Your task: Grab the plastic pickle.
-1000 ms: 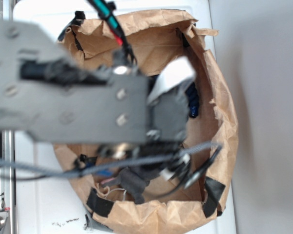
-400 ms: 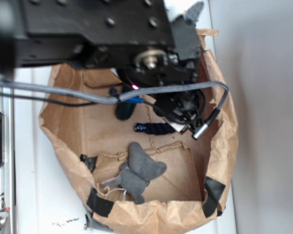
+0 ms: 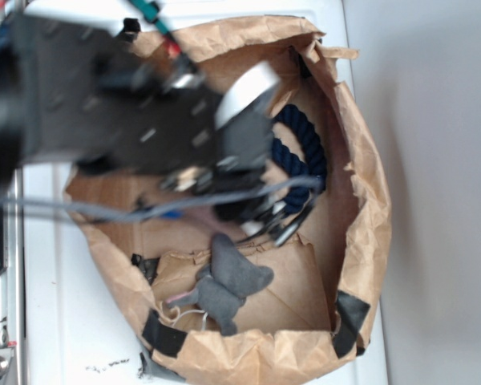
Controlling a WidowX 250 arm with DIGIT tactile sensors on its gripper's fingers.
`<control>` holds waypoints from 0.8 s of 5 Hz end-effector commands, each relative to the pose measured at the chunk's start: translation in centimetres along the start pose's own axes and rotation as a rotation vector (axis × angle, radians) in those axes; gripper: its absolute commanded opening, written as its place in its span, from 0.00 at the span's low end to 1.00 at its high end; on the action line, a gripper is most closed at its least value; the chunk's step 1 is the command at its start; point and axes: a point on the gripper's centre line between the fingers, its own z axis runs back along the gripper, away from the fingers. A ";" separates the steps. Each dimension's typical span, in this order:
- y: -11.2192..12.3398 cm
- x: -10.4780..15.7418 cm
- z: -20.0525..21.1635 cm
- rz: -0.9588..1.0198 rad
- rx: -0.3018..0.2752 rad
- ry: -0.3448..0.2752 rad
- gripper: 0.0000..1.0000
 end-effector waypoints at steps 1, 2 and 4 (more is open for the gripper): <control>-2.0 1.2 -0.4 0.012 -0.010 -0.089 1.00; -1.7 1.6 -0.4 0.034 0.012 -0.070 1.00; -0.6 1.2 0.2 0.025 0.004 -0.061 1.00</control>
